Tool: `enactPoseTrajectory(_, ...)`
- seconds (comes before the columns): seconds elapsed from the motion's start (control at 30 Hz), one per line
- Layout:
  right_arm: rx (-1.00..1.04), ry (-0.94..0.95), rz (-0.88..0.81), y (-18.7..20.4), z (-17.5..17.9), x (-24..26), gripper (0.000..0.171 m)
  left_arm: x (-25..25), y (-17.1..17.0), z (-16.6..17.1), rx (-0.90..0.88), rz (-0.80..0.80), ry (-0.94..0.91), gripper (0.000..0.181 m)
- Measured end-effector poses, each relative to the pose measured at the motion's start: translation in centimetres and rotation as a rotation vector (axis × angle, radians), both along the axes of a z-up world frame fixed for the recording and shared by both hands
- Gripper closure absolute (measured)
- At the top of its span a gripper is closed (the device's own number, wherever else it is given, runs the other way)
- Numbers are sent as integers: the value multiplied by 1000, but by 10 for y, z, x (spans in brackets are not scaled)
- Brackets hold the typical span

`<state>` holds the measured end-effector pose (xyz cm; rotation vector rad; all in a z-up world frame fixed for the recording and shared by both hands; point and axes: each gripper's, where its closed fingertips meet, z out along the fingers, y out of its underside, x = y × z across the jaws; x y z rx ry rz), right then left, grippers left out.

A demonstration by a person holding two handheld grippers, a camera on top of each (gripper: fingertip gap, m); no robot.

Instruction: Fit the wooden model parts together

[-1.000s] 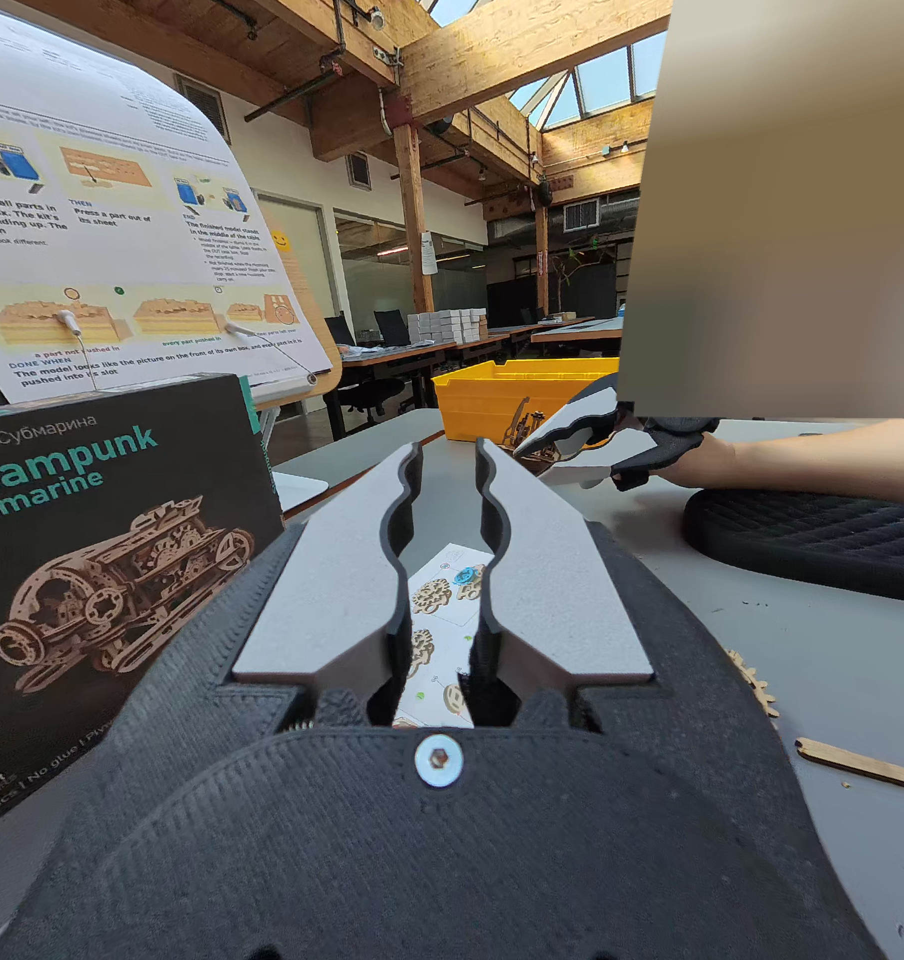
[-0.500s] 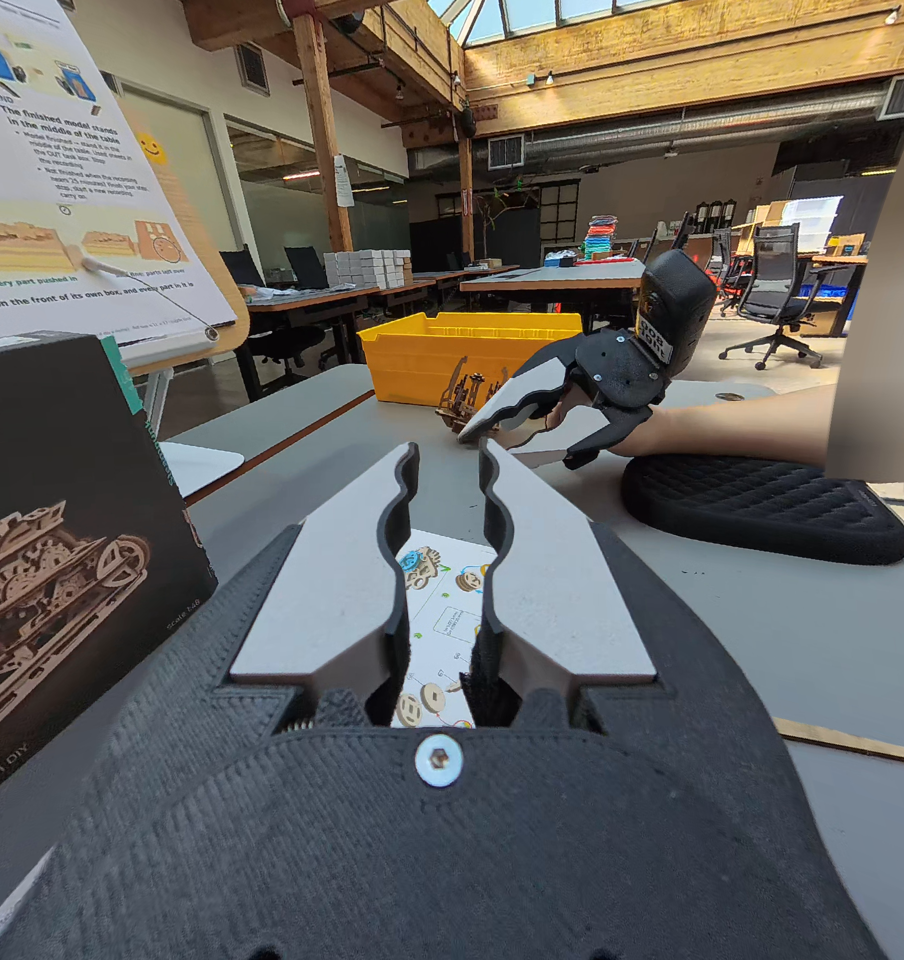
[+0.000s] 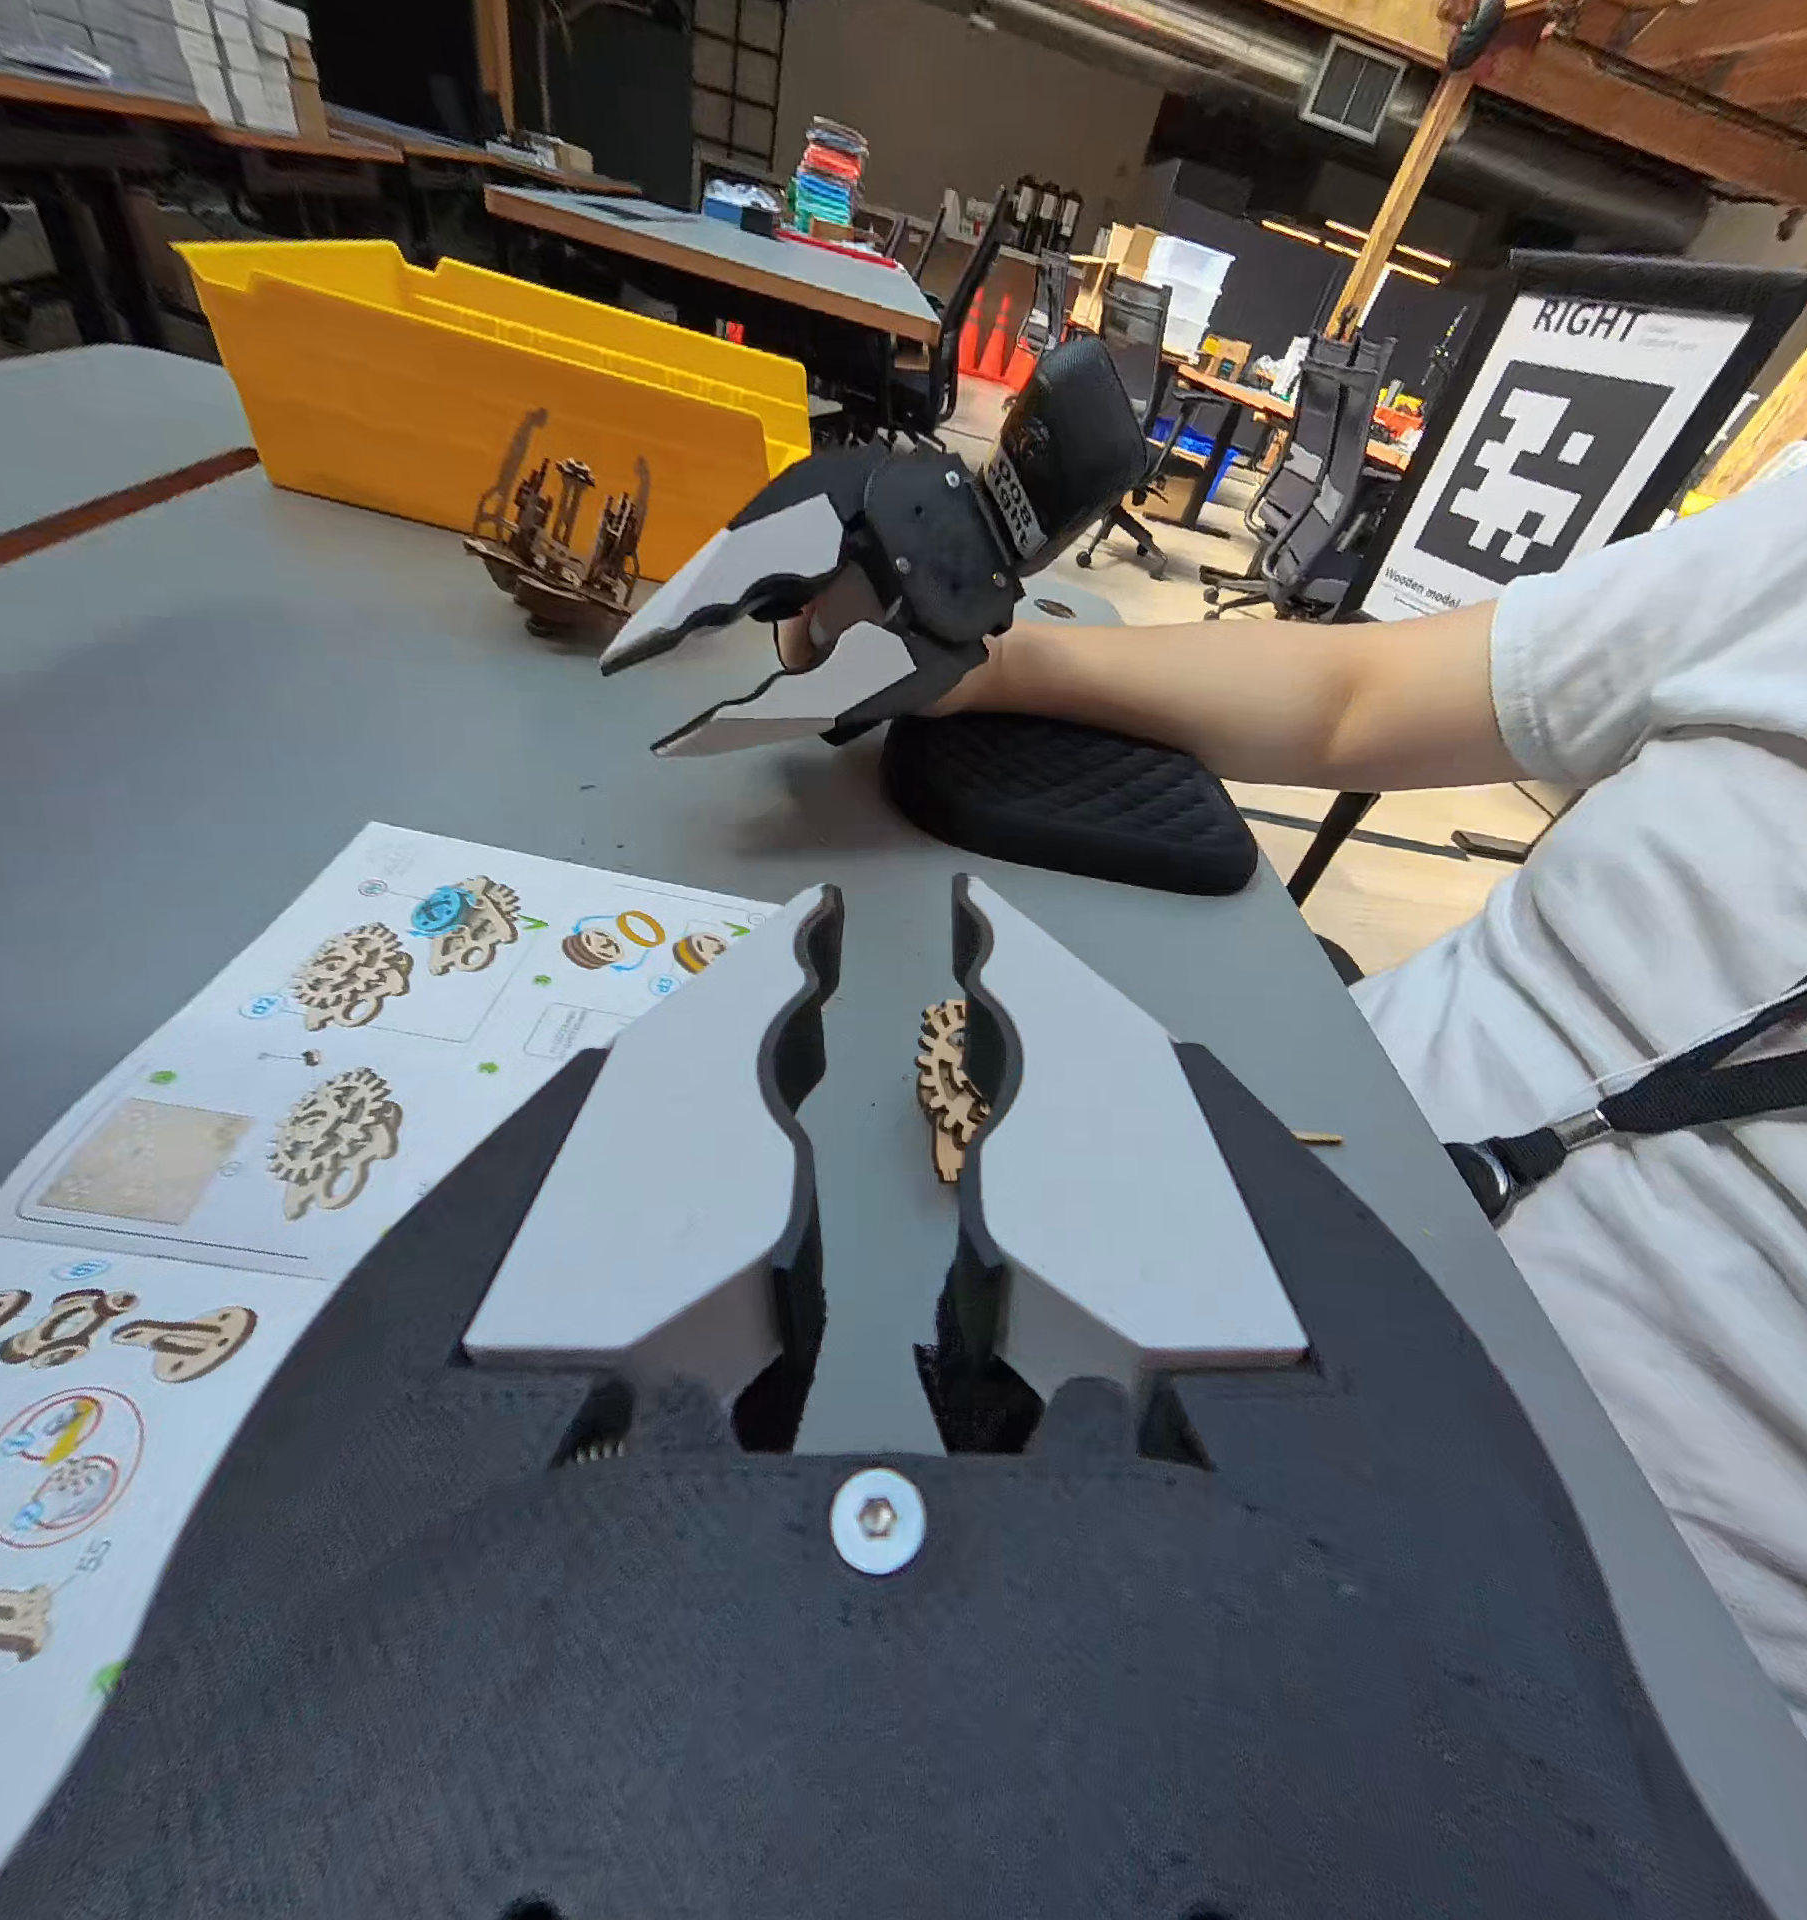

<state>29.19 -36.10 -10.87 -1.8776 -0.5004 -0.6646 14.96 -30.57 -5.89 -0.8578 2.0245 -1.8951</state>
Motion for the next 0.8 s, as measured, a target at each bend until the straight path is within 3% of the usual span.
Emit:
enactPoseTrajectory(0.03, -6, -21, 3, 0, 0, -1, 145, -5, -3, -8, 30, -21, 21, 163)
enactPoseTrajectory(0.2, -3, -57, 89, -2, 3, -23, 144, -20, -15, -37, 233, -66, 46, 160)
enactPoseTrajectory(0.4, -53, 202, 385, 4, 7, -99, 138, -31, -23, -67, 338, -152, 162, 160)
enactPoseTrajectory(0.5, -70, 237, 476, 3, 4, -121, 134, -32, -20, -77, 380, -162, 189, 158)
enactPoseTrajectory(0.6, -146, 256, 502, 1, -14, -124, 133, -31, -20, -78, 395, -154, 175, 154)
enactPoseTrajectory(0.8, -158, 225, 531, -1, -17, -127, 132, -30, -24, -92, 496, -144, 172, 137)
